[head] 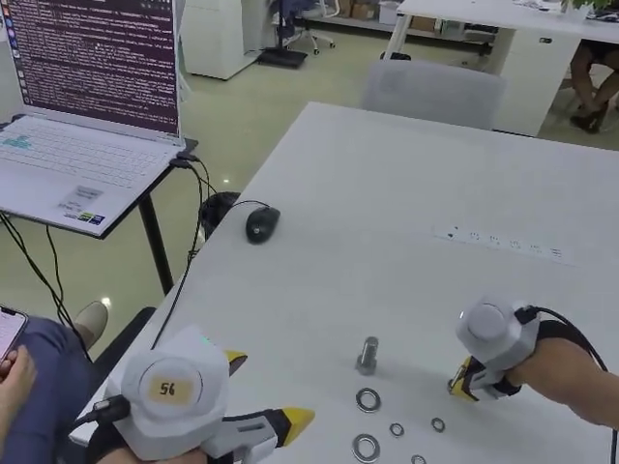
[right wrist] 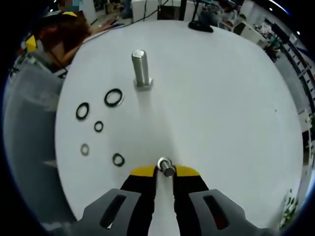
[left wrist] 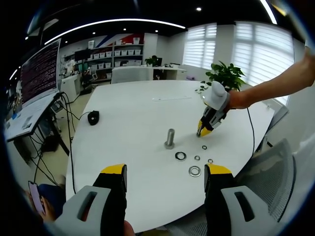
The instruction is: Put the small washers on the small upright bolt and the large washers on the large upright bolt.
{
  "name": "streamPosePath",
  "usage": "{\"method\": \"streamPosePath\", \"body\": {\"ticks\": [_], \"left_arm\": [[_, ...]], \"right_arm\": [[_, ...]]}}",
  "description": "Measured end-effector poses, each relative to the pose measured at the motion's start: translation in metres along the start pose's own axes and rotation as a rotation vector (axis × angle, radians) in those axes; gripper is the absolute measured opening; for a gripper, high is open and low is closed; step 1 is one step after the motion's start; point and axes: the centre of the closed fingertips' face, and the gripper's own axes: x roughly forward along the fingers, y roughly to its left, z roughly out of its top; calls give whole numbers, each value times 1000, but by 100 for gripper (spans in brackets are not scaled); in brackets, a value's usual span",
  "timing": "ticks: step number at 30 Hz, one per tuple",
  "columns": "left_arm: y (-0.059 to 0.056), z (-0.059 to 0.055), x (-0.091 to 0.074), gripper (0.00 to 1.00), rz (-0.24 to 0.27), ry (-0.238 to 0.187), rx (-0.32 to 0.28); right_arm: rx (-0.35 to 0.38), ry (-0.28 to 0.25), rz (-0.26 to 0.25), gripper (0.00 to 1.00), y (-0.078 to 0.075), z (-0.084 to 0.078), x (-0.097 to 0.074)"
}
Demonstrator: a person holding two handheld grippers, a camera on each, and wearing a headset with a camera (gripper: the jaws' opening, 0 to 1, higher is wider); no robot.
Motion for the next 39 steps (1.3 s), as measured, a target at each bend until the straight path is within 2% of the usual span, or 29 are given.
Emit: {"method": "streamPosePath", "body": {"ticks": [3,5,10,13,17,20,24,32,39], "left_arm": [[1,-1,-1,63,4,1,-5],[0,-1,0,63,3,0,-6],[-2,1,2,63,-2,-4,-3],[-5,4,4,63,-8,-8,3],[-8,6,6,63,-18,-12,9],[-10,6,6,63,-25,-12,15],[-12,5,7,63,-34,-10,19],[-17,7,8,63,-45,-16,27],[-20,9,8,63,-54,-20,35]], "right_arm": [[7,-1,-1,13,-1,-2,1],[44,-17,10,15,1,-2,-1],[73,-24,-4,17,0,-14,-6],[109,-29,-2,19,4,-25,-9],[158,-50,2,21,15,-37,-12],[185,-69,32,27,28,-41,-12],[177,-80,31,30,42,-44,-11],[194,-127,17,29,56,-33,-9],[167,-149,16,28,63,-15,-4]]}}
